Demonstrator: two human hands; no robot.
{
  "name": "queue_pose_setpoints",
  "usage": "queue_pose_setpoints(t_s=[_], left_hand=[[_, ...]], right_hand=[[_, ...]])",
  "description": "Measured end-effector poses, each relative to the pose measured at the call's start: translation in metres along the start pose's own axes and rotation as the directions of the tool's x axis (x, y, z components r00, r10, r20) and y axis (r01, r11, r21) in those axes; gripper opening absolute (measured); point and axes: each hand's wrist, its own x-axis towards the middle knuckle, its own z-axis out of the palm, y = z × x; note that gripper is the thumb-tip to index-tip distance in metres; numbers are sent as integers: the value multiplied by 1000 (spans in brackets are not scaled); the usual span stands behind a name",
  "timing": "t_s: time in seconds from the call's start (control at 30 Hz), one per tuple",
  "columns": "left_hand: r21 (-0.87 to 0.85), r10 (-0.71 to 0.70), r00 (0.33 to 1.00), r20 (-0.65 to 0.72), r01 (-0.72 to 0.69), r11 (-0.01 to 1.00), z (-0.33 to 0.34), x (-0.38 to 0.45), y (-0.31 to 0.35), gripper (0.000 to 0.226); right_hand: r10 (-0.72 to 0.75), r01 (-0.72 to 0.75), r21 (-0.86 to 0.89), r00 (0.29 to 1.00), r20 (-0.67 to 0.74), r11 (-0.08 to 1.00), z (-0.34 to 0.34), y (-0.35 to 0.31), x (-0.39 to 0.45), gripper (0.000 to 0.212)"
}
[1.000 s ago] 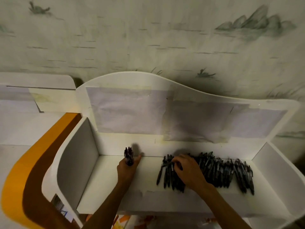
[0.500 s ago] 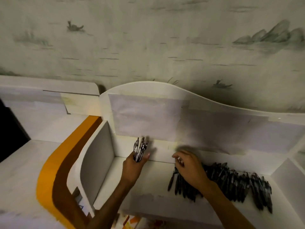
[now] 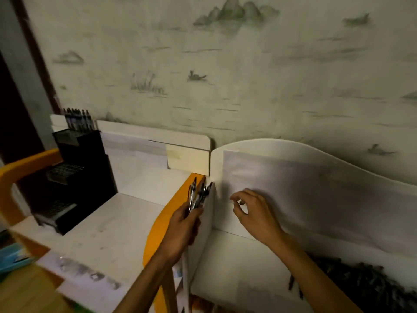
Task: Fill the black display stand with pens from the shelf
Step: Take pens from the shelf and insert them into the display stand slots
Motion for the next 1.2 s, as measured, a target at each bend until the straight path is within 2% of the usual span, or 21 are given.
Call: queue_pose_setpoints(t_s=[0.13,0.43,0.63,0.77,0.9,1.07,1.2], left_hand=[[143,67,995,-76,-56,988,-79,-10,19,16],[34,74,961,-267,-68,997,-263,-22,38,12],[-18,52,966,-254,-58,998,-357,-27,45,9],[12,68,961,-269,-68,998,-399,-14,48,7],[-6,66,974,-216,-69,998,-445,18,40,9],[19,158,973,-166,-157,987,-494,68,40,6],[37,152,980,-133,-148,988,-530,113,47,10]], right_hand=[[-48,47,43,999,12,998,29,-70,17,18],[-132,132,-18,991,-29,991,109,-215,45,17],[-103,101,-66,994,-27,993,154,-278,68,17],[-101,100,-100,995,-9,990,176,-300,88,15],[-98,94,-112,995,-23,989,209,-322,116,14],[-118,112,-104,991,-56,988,256,-342,166,14],[-89,82,-85,992,-89,993,293,-356,213,12]])
